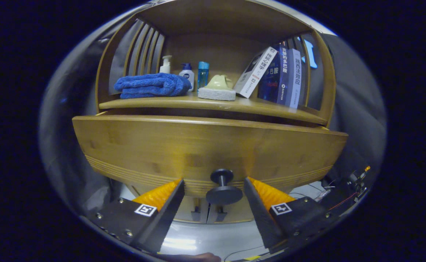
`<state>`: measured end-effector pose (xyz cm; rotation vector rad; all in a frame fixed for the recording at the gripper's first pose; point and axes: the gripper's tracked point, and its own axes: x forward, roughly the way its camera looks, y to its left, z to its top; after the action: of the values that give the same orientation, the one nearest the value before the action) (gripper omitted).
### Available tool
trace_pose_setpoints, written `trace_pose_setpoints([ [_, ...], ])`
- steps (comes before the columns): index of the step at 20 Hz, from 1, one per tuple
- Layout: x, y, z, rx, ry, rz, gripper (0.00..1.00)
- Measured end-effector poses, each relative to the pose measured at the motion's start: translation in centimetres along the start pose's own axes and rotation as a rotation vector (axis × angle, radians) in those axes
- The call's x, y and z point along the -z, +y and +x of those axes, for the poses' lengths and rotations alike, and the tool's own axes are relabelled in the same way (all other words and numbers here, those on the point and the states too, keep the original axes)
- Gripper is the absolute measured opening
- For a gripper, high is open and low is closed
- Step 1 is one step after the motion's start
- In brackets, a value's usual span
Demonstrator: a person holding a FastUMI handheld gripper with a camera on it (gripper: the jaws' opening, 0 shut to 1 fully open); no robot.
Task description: Pull open the drawer, take out the items inside it, and place them on the countertop above the cabinet.
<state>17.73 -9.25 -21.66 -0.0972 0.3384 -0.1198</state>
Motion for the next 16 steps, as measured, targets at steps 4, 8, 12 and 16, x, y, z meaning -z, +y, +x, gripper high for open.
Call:
trace_pose_setpoints([
  [4,-0.5,0.1,1.0,-0.003,-0.056,0.014,0.99],
  [8,-0.7,0.3,2.1,-0.016,-0.109,0.043,0.99],
  [12,-1.2,0.4,3.1,-0.018,-0.114,0.047,0.98],
  [16,-1.1,0.8,4.3,-0.039,-0.118,0.1,0.98],
])
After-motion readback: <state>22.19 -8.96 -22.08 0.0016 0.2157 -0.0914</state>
